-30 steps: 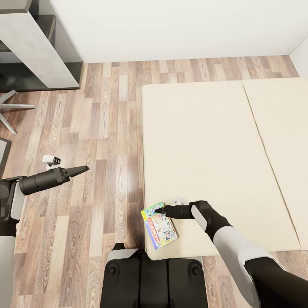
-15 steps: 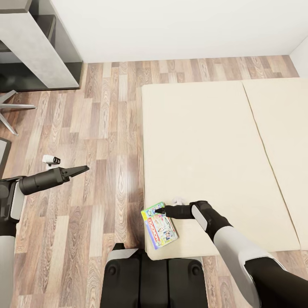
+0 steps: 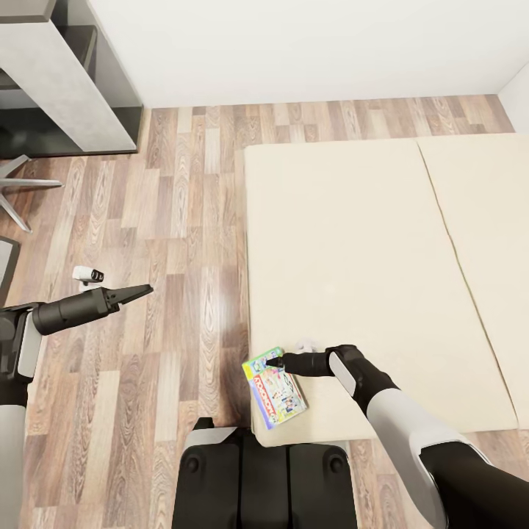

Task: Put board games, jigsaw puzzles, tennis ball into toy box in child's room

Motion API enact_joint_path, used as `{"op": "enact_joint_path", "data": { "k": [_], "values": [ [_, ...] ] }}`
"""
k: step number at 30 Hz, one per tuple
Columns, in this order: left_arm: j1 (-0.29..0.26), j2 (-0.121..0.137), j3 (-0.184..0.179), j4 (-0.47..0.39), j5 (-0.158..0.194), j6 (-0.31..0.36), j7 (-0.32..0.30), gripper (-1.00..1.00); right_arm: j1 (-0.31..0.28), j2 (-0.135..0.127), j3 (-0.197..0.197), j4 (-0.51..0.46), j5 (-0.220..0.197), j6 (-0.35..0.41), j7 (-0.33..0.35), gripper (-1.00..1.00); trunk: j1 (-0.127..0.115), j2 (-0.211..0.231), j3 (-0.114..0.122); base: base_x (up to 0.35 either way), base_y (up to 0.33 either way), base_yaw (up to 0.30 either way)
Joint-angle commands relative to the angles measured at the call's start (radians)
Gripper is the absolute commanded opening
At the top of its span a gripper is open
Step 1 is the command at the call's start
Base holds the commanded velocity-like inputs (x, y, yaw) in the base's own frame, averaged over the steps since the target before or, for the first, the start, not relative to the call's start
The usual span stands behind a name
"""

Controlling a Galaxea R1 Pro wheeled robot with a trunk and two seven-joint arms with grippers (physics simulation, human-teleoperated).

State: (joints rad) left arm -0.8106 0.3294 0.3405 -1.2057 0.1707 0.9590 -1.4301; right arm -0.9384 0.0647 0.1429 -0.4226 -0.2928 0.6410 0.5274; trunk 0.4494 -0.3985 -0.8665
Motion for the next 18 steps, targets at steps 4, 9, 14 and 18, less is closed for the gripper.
{"op": "enact_joint_path", "data": {
  "k": [4, 9, 14, 18],
  "values": [
    [0.000, 0.000, 0.000, 0.000, 0.001, 0.010, -0.003, 1.00, 0.000, -0.001, 0.004, -0.001, -0.006, 0.005, -0.001, 1.00, 0.001, -0.002, -0.001, 0.000, 0.031, 0.000],
    [0.000, 0.000, 0.000, 0.000, 0.001, 0.010, -0.003, 1.00, 0.000, -0.002, 0.003, -0.001, -0.006, 0.005, -0.001, 1.00, 0.001, -0.002, -0.001, 0.000, 0.007, 0.000],
    [0.000, 0.000, 0.000, 0.000, 0.001, 0.010, -0.003, 1.00, 0.000, -0.002, 0.003, -0.001, -0.006, 0.005, -0.001, 1.00, 0.001, -0.002, -0.001, 0.000, 0.005, 0.000],
    [0.000, 0.000, 0.000, 0.000, 0.001, 0.010, -0.003, 1.00, 0.000, -0.001, 0.003, -0.001, -0.006, 0.005, -0.001, 1.00, 0.001, -0.002, -0.001, -0.015, 0.079, 0.000]
  ]
}}
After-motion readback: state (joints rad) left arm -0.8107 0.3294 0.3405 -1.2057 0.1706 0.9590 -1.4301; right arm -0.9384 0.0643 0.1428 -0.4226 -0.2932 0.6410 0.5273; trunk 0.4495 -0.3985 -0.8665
